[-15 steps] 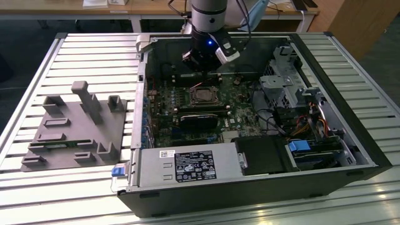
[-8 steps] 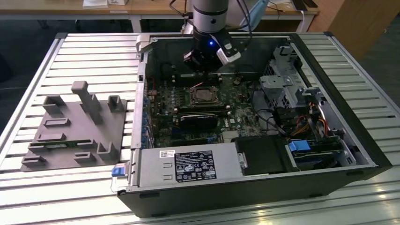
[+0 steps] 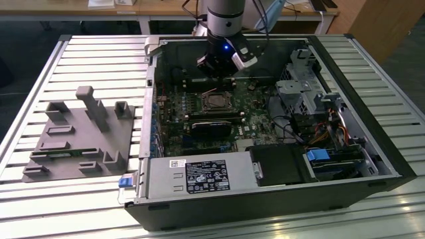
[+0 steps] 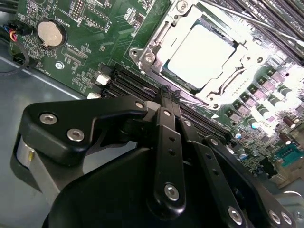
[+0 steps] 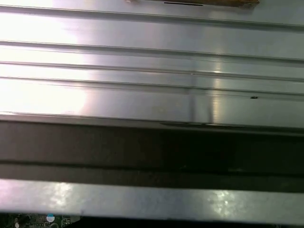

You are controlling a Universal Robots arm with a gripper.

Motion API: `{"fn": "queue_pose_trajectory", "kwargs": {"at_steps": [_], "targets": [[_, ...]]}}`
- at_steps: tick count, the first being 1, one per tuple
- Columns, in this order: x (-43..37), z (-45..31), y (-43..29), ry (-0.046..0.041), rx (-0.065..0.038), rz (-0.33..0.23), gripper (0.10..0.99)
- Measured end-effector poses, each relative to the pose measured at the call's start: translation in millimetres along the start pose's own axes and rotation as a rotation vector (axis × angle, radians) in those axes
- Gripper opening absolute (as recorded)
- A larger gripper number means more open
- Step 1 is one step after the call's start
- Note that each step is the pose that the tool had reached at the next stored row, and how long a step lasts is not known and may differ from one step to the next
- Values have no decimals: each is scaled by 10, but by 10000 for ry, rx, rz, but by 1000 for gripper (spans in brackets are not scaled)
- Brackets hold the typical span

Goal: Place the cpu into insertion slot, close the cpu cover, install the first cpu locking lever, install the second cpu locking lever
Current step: 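Install the first cpu locking lever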

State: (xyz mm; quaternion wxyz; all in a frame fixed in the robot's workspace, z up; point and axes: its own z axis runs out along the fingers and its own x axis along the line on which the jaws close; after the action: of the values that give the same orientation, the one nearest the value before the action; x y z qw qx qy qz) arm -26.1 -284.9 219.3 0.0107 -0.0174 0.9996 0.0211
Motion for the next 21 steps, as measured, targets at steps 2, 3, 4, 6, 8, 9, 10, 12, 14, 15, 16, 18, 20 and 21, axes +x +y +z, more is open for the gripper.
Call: {"fn": "queue_pose_trajectory", "kwargs": {"at_steps": [2,3,4,6,8,9,10,12,14,15,16,18,20,21], "targets": [[-13,15,-1,-2,0,28,106],[-17,22,-1,-2,1,41,106],[-19,30,-2,-3,1,53,106],[-23,48,-3,-3,2,80,106],[-27,66,-4,-4,3,110,106],[-29,76,-4,-5,4,124,106],[-31,86,-5,-6,4,139,106],[-42,116,-6,-7,8,174,106],[-50,131,-7,-8,12,191,106],[-53,139,-7,-8,16,199,106],[-56,145,-7,-8,19,206,106],[-61,155,-8,-9,26,220,106],[-64,164,-9,-9,39,233,106],[-65,167,-9,-9,49,238,106]]}}
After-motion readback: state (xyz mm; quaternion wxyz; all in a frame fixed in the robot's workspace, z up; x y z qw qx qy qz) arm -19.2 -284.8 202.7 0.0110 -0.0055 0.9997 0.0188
